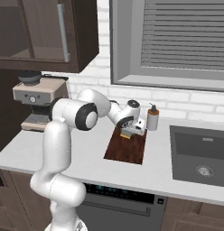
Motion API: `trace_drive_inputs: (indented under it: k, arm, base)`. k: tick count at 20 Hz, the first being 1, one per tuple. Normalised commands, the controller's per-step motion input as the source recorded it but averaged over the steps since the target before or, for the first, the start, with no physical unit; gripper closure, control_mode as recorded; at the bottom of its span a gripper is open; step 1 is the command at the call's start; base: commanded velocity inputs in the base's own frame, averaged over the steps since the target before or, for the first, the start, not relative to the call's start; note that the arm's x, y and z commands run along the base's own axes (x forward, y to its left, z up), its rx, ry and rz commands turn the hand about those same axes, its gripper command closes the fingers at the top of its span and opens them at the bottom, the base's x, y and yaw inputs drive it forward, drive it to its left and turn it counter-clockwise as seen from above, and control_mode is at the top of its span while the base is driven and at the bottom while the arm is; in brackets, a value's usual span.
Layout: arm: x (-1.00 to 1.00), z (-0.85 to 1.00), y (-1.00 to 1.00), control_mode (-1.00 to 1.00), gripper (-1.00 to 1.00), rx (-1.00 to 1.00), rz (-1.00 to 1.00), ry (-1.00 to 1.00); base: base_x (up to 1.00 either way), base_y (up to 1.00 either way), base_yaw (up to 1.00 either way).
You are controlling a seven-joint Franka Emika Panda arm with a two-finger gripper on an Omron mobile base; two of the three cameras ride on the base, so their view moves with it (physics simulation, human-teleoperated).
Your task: Pick up the sponge from the counter and clean the cutting board by briefly scrubbing or pressing down on the cutting board. Once finished, release the sponge.
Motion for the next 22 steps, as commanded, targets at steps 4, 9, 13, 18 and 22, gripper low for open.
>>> trace_drive_inputs:
  k: [4,9,13,18,22]
  arm:
    - [-0.36,-0.54,0.00,-1.00,1.00,0.00,0.00,-0.05]
    - [-0.22,-0.38,0.05,-1.00,1.00,0.00,0.00,0.10]
    - [0.00,-0.51,0.09,-1.00,1.00,0.00,0.00,0.25]
    - [0.00,-0.62,0.09,-1.00,1.00,0.00,0.00,0.19]
    - [-0.43,-0.79,0.10,-1.00,1.00,0.00,-0.02,0.01]
  base:
    - [0.00,0.00,0.00]
    - [0.00,0.00,0.00]
    - [0.00,0.00,0.00]
    - [0.00,0.00,0.00]
    - [0.00,0.00,0.00]
